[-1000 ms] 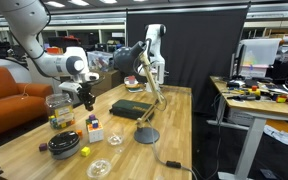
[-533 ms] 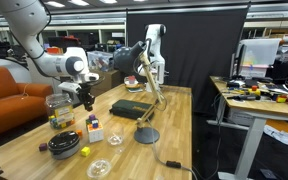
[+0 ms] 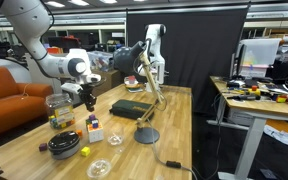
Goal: Pick up the small square box and put them on top of the big square box
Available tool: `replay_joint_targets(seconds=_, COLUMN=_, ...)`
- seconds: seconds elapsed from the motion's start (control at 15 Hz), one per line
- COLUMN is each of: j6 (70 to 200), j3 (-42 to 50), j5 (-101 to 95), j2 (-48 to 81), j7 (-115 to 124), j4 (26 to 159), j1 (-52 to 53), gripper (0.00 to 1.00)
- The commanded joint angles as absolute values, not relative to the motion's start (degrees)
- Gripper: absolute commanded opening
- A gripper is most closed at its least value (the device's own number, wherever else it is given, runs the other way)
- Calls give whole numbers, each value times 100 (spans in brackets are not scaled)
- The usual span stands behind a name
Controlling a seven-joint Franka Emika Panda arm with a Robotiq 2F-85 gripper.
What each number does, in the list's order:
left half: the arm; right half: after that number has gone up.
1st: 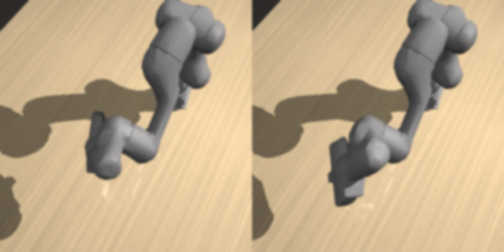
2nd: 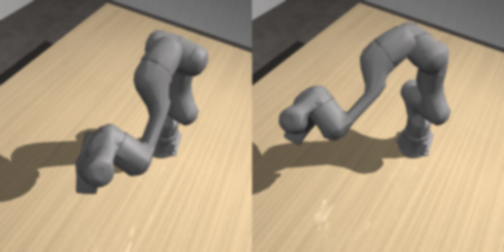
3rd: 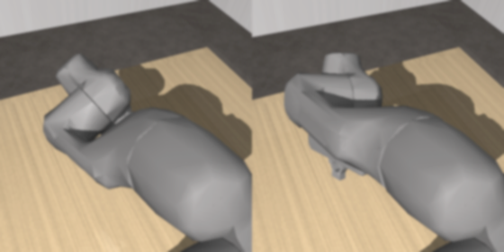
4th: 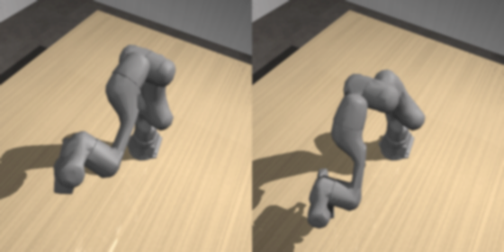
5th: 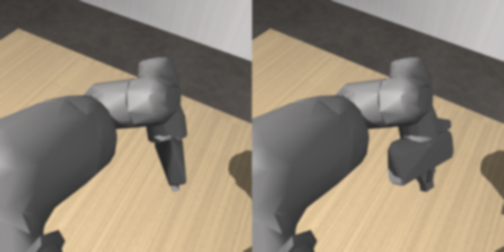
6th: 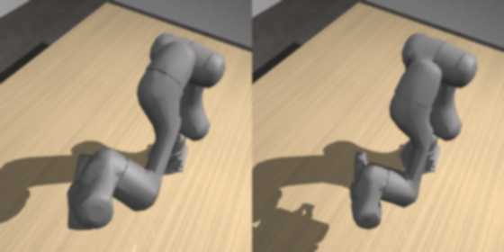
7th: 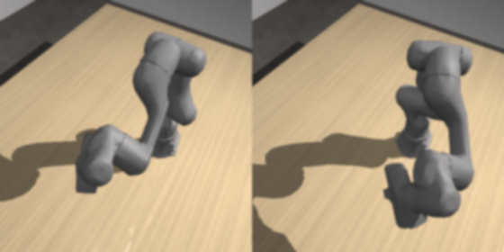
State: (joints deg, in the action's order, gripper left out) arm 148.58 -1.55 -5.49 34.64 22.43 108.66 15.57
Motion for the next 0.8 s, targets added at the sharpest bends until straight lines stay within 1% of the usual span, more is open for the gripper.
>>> replay_joint_targets(seconds=0.0, j6=14672, j3=-119, j5=-361, j2=3536, j7=2249, j4=10695, j1=1580, gripper=7)
replay_joint_targets(seconds=0.73, j6=14538, j3=-105, j5=-308, j2=3568, j7=2226, j4=10693, j1=1546, gripper=7)
